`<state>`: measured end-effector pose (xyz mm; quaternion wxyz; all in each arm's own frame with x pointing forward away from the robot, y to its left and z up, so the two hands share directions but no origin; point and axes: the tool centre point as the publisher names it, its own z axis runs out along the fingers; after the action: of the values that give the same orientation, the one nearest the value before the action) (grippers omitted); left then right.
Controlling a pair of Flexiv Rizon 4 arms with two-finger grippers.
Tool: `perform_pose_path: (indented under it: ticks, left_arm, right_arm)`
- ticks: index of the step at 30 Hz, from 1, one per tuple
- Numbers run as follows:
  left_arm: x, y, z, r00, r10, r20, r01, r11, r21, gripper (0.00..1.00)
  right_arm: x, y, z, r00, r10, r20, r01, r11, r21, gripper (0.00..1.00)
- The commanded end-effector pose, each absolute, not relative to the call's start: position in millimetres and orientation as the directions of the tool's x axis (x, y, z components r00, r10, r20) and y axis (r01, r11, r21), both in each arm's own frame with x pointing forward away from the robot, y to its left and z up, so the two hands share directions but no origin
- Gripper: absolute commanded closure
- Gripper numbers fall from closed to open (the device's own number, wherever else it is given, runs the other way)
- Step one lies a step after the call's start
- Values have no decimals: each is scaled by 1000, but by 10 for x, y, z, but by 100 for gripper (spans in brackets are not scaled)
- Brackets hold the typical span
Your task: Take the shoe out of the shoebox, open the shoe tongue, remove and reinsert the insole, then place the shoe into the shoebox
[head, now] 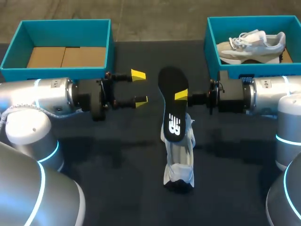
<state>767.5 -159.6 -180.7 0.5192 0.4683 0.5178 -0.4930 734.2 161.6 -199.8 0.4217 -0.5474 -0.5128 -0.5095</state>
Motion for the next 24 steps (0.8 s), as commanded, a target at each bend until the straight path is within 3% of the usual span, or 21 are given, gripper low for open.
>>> perform_pose_path:
  ticks: [1, 24]
  left_arm:
    - [7646, -1644, -1817, -51, -16, -999, 994, 93, -53, 0]
    - [7721, -1994, -1930, -69, 14, -997, 994, 81, -68, 1]
  right_arm:
    - [7341, 1630, -1993, -44, 137, 990, 991, -117, 60, 100]
    - [7295, 1629, -2000, -47, 150, 988, 994, -93, 61, 100]
